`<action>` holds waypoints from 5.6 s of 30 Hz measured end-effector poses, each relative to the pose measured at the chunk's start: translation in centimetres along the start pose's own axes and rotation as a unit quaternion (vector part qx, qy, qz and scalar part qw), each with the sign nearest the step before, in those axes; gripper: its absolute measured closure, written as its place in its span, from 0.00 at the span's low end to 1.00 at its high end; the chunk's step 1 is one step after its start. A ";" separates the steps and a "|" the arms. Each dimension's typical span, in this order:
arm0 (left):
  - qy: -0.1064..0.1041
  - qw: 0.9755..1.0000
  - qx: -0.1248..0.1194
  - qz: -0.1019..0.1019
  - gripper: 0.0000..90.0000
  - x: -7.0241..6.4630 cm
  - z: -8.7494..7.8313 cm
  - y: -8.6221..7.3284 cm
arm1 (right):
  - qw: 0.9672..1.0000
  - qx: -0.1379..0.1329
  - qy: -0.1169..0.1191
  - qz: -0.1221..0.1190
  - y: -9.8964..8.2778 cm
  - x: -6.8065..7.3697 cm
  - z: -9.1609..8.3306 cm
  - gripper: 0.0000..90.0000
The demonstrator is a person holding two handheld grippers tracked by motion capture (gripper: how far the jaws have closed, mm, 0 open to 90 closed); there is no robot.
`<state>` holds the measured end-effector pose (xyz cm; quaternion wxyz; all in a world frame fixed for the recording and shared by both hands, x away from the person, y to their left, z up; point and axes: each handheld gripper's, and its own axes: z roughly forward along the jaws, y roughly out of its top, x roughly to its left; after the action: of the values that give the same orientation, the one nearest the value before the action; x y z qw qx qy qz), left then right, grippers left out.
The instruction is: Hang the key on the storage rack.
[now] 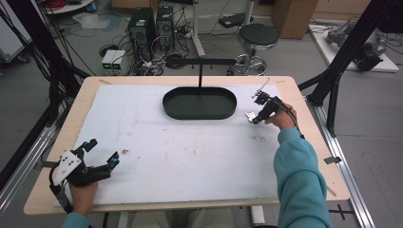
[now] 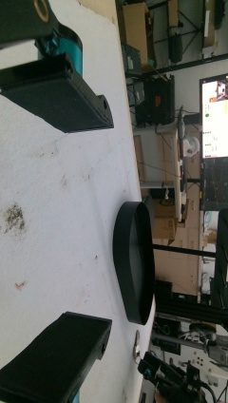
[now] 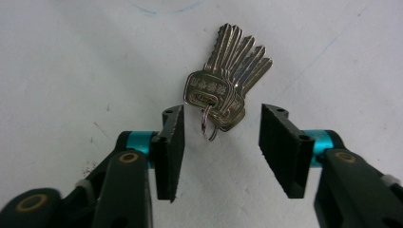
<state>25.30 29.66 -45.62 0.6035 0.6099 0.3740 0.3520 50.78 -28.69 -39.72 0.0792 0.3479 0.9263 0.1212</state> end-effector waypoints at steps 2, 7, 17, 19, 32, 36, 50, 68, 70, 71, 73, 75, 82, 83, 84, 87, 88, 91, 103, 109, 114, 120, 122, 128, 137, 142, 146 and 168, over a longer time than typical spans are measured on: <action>0.000 1.000 0.000 0.000 0.07 0.0 0.0 0.0 | 1.000 0.001 0.000 0.003 0.0 0.0 0.0 0.60; 0.000 1.000 -0.001 0.000 0.07 0.0 0.0 0.0 | 1.000 0.006 0.004 0.003 0.0 -0.1 0.1 0.67; 0.000 1.000 0.000 0.000 0.07 0.0 0.0 0.0 | 1.000 0.014 0.004 0.002 0.1 0.1 0.3 0.77; 0.001 1.000 0.000 0.001 0.07 0.0 0.0 0.0 | 1.000 0.016 0.001 0.000 0.2 0.1 0.3 0.81; 0.000 1.000 0.000 0.002 0.07 0.0 0.0 0.0 | 1.000 0.017 -0.006 0.000 0.2 0.2 0.2 0.90; 0.001 1.000 -0.001 0.003 0.07 0.0 0.0 0.0 | 1.000 0.017 -0.006 -0.009 0.2 0.2 0.3 0.92; 0.000 1.000 -0.001 0.003 0.07 0.0 0.0 0.0 | 0.999 0.024 -0.014 -0.032 0.4 0.4 0.2 0.98; 0.001 1.000 -0.001 0.003 0.07 0.0 0.0 0.0 | 0.998 -0.009 -0.019 -0.052 0.6 0.7 -0.9 0.99; 0.000 1.000 -0.001 0.004 0.07 0.0 0.0 0.0 | 0.999 -0.015 -0.020 -0.044 0.5 0.8 -1.1 0.99; 0.000 1.000 -0.001 0.003 0.07 0.0 0.0 0.0 | 0.999 -0.027 -0.020 -0.036 0.5 0.8 -1.4 0.99; 0.001 1.000 -0.001 0.003 0.07 0.0 0.0 0.0 | 0.998 -0.048 -0.010 -0.031 0.5 0.7 -1.9 0.99; 0.001 1.000 -0.001 0.003 0.07 -0.1 0.0 0.0 | 0.996 -0.079 -0.004 -0.027 0.4 0.6 -2.7 0.99; 0.001 1.000 -0.001 0.002 0.07 -0.1 0.1 0.0 | 0.988 -0.155 0.022 0.007 -0.1 0.3 -4.5 0.99; 0.001 1.000 -0.001 0.002 0.07 -0.1 0.1 0.0 | 0.984 -0.178 0.026 0.014 -0.2 0.2 -5.0 0.99; 0.001 1.000 -0.001 0.002 0.07 -0.1 0.1 0.0 | 0.984 -0.178 0.026 0.014 -0.2 0.2 -5.0 0.99; 0.001 1.000 -0.001 0.002 0.07 -0.1 0.1 0.0 | 0.978 -0.202 0.039 0.027 -0.2 0.0 -6.0 0.99; 0.001 1.000 -0.001 0.002 0.07 -0.1 0.1 0.0 | 0.975 -0.215 0.041 0.025 0.1 0.0 -6.8 0.99; 0.001 1.000 -0.001 0.002 0.07 0.0 0.1 0.0 | 0.971 -0.232 0.047 0.024 0.5 0.1 -7.6 0.99; 0.001 1.000 -0.001 0.001 0.07 0.0 0.0 0.0 | 0.953 -0.294 0.067 0.009 4.5 1.0 -11.4 0.99; 0.000 1.000 -0.001 -0.001 0.07 0.0 0.0 0.0 | 0.952 -0.296 0.072 0.017 6.6 1.1 -12.1 0.99; 0.000 1.000 -0.001 0.000 0.07 0.0 0.0 0.0 | 0.950 -0.303 0.072 0.013 7.9 1.1 -12.5 0.99; 0.000 1.000 -0.003 -0.002 0.07 0.0 0.0 0.0 | 0.951 -0.301 0.072 0.005 9.3 1.1 -12.9 0.99; 0.000 1.000 -0.002 -0.001 0.07 0.0 0.0 0.0 | 0.950 -0.305 0.073 0.005 9.7 1.1 -12.9 0.99; 0.001 1.000 -0.001 -0.001 0.07 0.0 0.0 0.0 | 0.952 -0.298 0.075 0.012 10.2 0.9 -12.1 0.99; 0.001 1.000 -0.001 -0.002 0.07 0.0 0.1 0.0 | 0.952 -0.295 0.075 0.017 10.4 0.6 -11.5 0.99; 0.001 1.000 -0.002 0.000 0.07 0.0 0.1 0.0 | 0.953 -0.292 0.075 0.018 10.5 0.5 -11.3 0.99; 0.001 1.000 -0.001 0.000 0.07 0.0 0.1 0.0 | 0.955 -0.287 0.073 0.021 10.4 0.4 -11.0 0.99; 0.001 1.000 -0.001 0.000 0.07 0.0 0.1 0.0 | 0.959 -0.277 0.053 0.028 10.5 0.2 -10.3 0.99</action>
<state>25.36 29.60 -45.62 0.6041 0.6088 0.3739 0.3529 54.83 -22.66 -26.89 0.1200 0.3307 0.8492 0.3938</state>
